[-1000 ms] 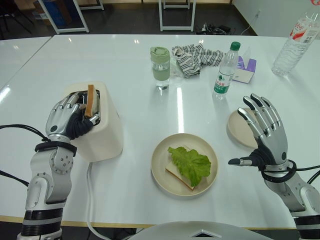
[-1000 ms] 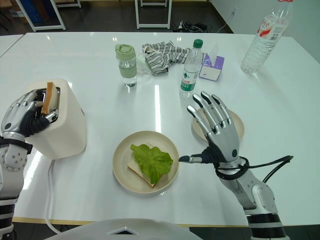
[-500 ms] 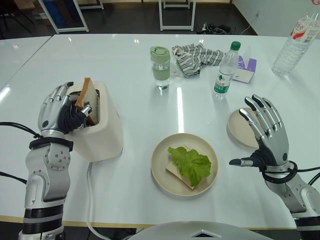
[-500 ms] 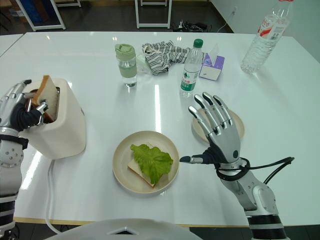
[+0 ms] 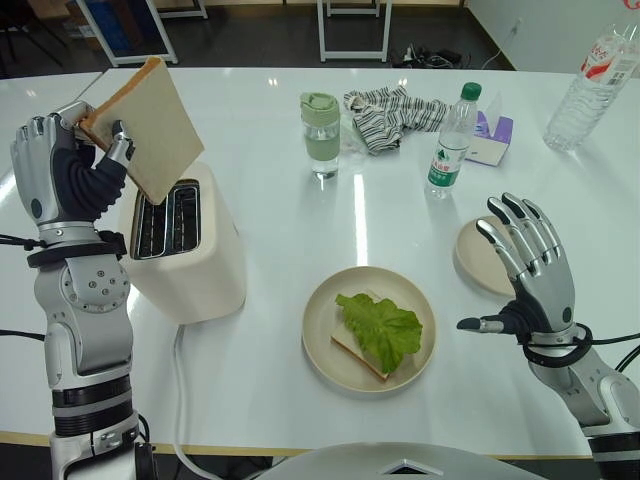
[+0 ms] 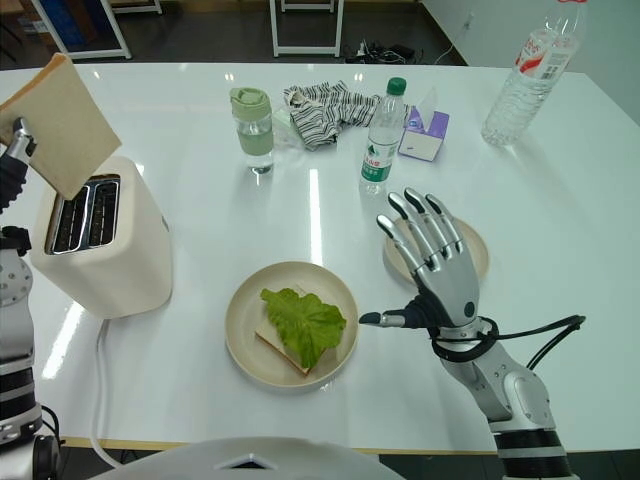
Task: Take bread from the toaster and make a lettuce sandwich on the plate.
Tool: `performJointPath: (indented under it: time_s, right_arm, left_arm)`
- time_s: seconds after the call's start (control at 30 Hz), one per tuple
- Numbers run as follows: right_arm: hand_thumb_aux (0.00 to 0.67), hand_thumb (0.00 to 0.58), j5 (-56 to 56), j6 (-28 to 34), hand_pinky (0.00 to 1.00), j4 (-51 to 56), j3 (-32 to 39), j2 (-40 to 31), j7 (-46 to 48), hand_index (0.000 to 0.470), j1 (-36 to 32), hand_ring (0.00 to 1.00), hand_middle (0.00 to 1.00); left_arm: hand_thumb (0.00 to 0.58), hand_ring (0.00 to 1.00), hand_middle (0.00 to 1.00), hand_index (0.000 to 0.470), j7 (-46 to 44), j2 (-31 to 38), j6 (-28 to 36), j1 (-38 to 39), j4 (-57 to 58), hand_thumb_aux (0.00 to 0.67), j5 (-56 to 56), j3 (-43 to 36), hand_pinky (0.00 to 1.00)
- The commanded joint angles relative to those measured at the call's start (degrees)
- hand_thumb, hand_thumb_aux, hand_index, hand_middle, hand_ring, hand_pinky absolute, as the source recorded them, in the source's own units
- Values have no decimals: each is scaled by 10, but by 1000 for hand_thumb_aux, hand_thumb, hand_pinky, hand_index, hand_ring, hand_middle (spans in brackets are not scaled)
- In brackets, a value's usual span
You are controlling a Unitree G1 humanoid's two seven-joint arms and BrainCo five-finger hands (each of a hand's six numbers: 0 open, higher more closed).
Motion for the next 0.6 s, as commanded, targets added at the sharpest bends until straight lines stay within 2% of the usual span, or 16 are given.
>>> performJointPath:
  time_s: [0.03, 0.17, 0.3, 0.47, 0.6]
  right_arm:
    - [0, 0, -3, 1, 0, 9, 2, -1, 0, 0, -4, 0, 0]
    - [0, 0, 11, 1, 0, 24, -6, -5, -1, 0, -21, 0, 0]
    - [0, 0, 51, -7, 0, 64, -22, -9, -3, 0, -57, 0, 0]
    - [0, 0, 108, -42, 0, 112, -26, -19, 17, 0, -114, 0, 0]
    - [0, 0, 120, -68, 0, 120, -12, -27, 52, 0, -152, 0, 0]
  left_arm:
    - [580, 1000, 1000, 470, -2, -7, -22, -9, -7, 670, -26, 1, 1000]
    - [580, 1000, 1000, 470, -27, -18, -53, -10, -41, 670, -44, -40, 1000]
    - [580, 1000, 1000, 470, -42, -20, -103, -23, -51, 670, -13, -107, 1000]
    - [580, 1000, 1000, 470, -5, -4, -207, -43, -21, 670, 136, -222, 1000]
    - [580, 1000, 1000, 470, 11, -7, -228, -27, -29, 670, 250, -282, 1000]
